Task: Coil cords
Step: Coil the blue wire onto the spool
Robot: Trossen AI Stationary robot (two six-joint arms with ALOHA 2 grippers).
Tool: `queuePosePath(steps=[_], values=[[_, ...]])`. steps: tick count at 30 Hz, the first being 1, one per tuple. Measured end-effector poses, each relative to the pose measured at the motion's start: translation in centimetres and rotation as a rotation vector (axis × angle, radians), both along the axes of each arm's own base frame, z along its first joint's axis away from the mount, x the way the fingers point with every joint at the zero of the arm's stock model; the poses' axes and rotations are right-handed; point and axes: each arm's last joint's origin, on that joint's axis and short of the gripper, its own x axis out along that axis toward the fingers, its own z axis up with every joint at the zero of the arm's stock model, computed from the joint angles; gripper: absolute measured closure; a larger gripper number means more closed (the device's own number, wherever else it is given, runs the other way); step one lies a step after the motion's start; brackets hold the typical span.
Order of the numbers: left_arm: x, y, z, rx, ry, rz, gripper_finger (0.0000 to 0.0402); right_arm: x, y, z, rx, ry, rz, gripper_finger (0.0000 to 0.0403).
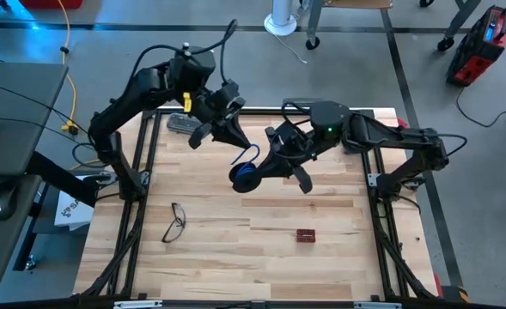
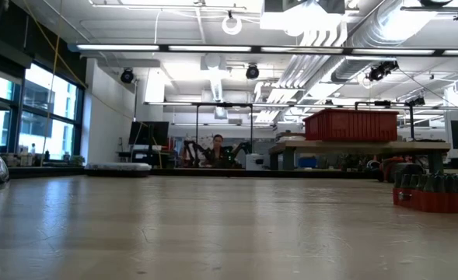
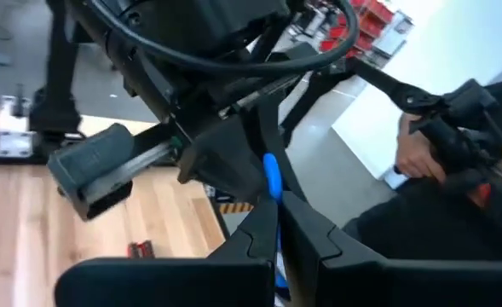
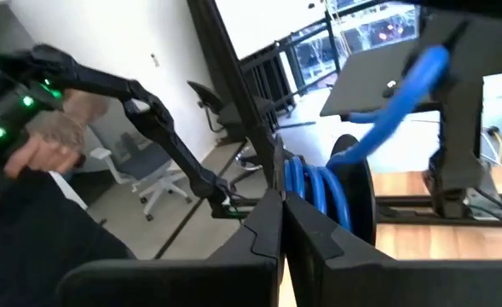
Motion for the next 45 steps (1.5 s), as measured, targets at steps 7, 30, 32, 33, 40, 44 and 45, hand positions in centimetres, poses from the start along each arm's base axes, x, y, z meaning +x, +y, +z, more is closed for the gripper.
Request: queuePosePath(steps=[7,30,32,33,40,44,45], values=[[1.6,0.2,-1.1,-0.036,0.005,-0.096,0.0401,0.6,0.6,0.9,0.026,-0.117,0.019,0.0403],[1.2,-1.3,-1.7,-0.126,0.122,-0.195,0.0382,0.2,-1.0,3.7,0.020,-0.433,-0.040,0.0403],[0.9,-1.6,-1.9,-0.136,0.152,-0.203,0.0377,0.2,-1.3,3.7,0.015,-0.434,-0.047,0.0403],[0.8,-1.7,-2.0,-0.142,0.172,-0.205,0.0374,0.2,-1.4,3.7,0.012,-0.435,-0.051,0.0403],[0.0,-2.6,-2.2,-0.144,0.243,-0.205,0.0349,0.2,-2.1,3.9,-0.009,-0.465,-0.074,0.0403],[-0.5,-2.8,-2.4,-0.089,0.269,-0.165,0.0326,0.1,-2.2,4.0,-0.011,-0.473,-0.074,0.0403],[-0.7,-2.8,-2.4,-0.076,0.275,-0.155,0.0319,0.1,-2.2,4.0,-0.011,-0.471,-0.073,0.0403]])
